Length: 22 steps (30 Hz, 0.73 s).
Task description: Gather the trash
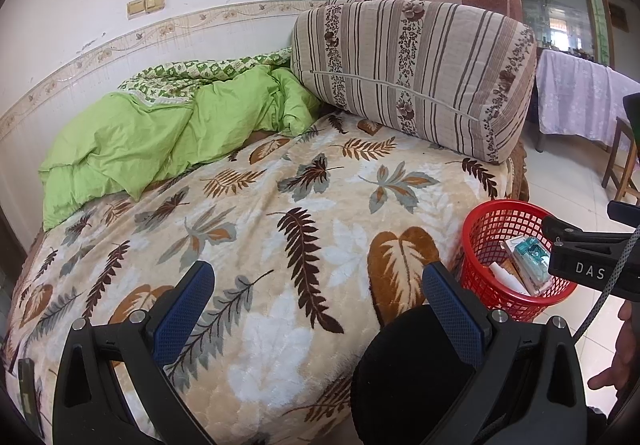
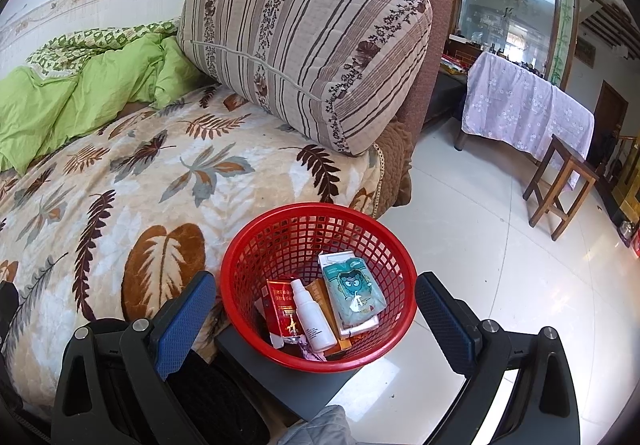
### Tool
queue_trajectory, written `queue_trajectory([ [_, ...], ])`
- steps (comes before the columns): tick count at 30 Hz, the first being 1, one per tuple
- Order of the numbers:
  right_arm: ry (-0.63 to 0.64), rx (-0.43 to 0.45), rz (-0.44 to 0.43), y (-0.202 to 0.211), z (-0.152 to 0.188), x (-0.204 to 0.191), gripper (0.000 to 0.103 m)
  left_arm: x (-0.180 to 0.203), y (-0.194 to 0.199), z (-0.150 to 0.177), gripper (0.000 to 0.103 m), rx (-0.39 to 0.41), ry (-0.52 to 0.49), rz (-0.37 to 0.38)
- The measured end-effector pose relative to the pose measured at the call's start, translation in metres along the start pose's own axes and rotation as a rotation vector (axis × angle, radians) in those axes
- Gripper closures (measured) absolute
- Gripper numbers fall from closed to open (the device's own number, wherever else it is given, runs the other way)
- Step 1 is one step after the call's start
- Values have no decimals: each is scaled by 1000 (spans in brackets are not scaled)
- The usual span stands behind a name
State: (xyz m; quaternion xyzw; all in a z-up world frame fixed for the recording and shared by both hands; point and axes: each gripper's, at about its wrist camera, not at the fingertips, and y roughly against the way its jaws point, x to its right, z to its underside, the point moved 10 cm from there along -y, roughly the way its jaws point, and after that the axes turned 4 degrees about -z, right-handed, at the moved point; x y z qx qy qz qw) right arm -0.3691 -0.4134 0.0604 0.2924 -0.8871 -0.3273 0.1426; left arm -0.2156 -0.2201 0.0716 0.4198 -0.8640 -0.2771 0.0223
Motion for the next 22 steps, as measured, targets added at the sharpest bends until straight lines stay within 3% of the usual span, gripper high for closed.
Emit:
queue_trajectory([
  [5, 42, 12, -32, -5, -10, -19, 3, -3, -6, 12, 0, -49, 57, 37],
  [8, 89, 10, -114, -14, -25, -55, 3, -30, -15, 19, 0, -92, 138, 11],
  [14, 256, -6, -253, -37, -50, -174, 3, -134, -37, 47, 0, -189, 335, -165],
  [18, 372, -146, -347, -78, -33, -278, 3, -200, -58, 90, 0, -308, 485, -265],
  [22, 413, -198, -373, -117, -11, -351, 3, -248, -82, 121, 0, -406, 515, -408],
])
